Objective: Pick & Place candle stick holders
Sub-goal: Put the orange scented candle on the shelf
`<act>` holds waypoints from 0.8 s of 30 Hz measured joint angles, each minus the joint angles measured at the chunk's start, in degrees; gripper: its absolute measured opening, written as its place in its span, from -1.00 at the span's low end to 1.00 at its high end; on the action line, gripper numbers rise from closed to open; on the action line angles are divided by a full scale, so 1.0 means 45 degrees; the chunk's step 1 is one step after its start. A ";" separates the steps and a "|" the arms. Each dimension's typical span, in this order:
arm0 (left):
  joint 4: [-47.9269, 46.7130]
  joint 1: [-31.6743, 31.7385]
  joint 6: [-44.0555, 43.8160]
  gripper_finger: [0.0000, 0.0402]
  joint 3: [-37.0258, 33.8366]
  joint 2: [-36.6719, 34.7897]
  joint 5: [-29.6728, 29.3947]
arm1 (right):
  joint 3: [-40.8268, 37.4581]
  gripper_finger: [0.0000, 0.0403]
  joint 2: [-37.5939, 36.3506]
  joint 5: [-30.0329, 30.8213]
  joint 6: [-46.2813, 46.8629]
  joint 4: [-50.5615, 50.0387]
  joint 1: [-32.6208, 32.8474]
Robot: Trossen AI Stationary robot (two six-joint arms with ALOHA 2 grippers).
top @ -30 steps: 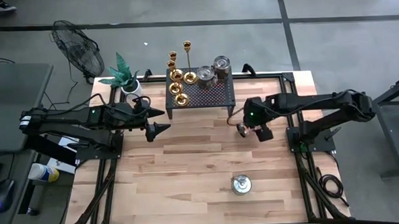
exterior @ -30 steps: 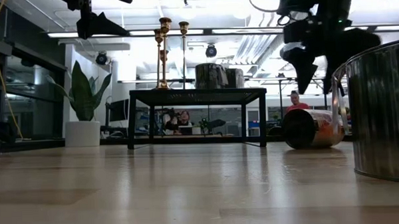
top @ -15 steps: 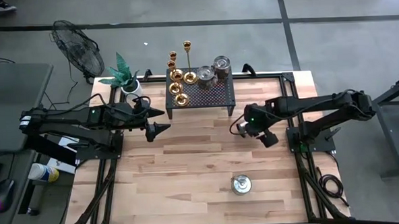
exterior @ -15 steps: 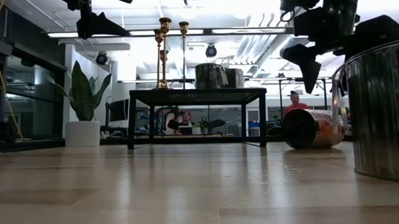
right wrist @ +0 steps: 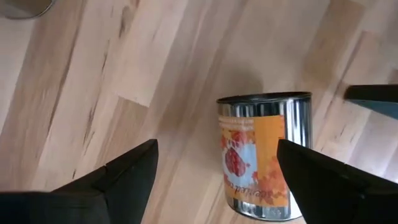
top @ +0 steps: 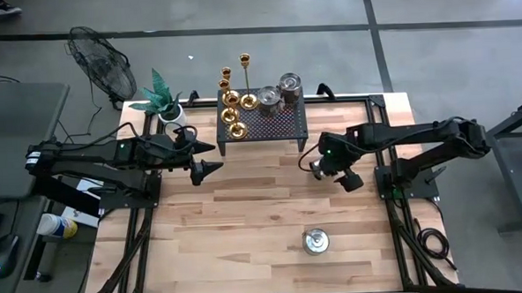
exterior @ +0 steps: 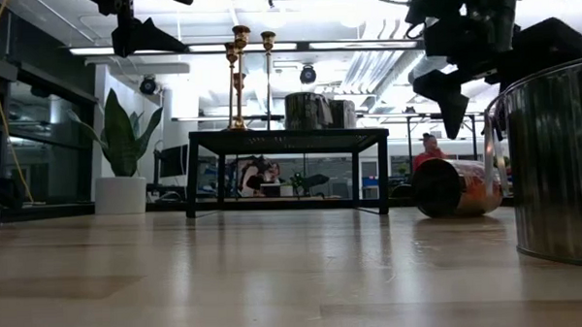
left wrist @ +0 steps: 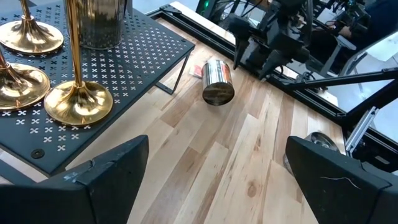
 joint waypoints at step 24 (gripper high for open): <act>0.0000 0.0000 -0.0003 0.86 0.0000 0.0000 -0.0001 | -0.1379 0.99 0.0093 0.0395 0.0683 0.1952 -0.1900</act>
